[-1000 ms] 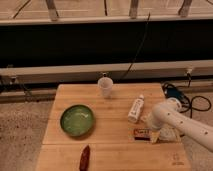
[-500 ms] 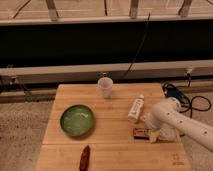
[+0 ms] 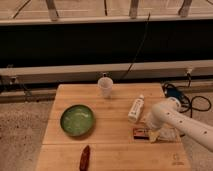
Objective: Place the eraser on the white sponge
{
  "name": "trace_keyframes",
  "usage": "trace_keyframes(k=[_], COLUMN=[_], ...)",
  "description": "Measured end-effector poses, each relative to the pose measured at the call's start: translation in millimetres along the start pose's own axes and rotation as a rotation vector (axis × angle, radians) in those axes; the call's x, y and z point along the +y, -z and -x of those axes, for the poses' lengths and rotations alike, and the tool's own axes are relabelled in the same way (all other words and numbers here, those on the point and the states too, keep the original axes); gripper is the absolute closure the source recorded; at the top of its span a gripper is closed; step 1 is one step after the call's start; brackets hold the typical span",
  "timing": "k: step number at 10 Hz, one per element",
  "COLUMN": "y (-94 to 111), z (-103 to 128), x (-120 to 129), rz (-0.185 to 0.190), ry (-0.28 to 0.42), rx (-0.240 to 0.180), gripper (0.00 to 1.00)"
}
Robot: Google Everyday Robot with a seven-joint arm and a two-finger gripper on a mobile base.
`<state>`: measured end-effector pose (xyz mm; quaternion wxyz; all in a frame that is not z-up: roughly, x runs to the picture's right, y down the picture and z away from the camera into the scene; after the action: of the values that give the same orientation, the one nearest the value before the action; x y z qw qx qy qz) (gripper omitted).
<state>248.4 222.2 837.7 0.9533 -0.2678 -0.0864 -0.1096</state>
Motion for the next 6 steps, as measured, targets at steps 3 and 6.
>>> trace_keyframes(k=[3,6], y=[1.6,2.4], z=[0.5,-0.2], x=[-2.3,-2.7], rz=[-0.003,-0.003], ry=[0.006,0.004], rx=[0.004,0.005], gripper=[0.34,0.39])
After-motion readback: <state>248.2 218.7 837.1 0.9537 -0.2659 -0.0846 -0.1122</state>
